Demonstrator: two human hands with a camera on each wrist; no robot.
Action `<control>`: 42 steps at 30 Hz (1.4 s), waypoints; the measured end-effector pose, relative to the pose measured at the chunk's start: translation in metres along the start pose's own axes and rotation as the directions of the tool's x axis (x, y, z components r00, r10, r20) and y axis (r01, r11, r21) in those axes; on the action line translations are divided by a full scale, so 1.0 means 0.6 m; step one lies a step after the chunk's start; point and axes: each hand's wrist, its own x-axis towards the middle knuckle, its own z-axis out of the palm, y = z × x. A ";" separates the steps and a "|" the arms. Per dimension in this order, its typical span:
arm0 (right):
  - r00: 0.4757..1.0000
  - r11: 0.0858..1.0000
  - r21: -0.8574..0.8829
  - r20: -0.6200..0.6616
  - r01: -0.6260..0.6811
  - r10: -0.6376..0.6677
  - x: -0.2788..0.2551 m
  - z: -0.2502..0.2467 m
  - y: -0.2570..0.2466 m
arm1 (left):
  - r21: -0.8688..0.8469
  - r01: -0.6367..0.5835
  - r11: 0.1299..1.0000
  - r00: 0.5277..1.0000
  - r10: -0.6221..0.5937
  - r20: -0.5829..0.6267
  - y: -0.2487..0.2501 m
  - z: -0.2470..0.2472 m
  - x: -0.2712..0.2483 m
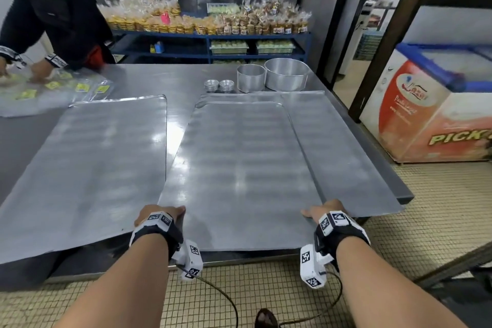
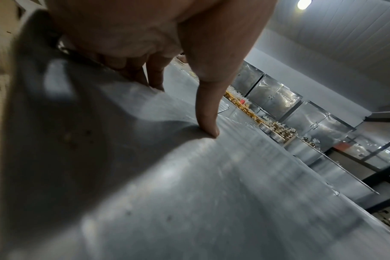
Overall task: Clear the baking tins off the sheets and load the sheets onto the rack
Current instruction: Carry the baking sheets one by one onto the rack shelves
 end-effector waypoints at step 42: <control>0.987 0.984 -0.119 0.075 -0.133 0.143 0.291 0.083 -0.157 | 0.286 0.125 0.950 0.986 -0.152 0.073 0.192 0.043 0.163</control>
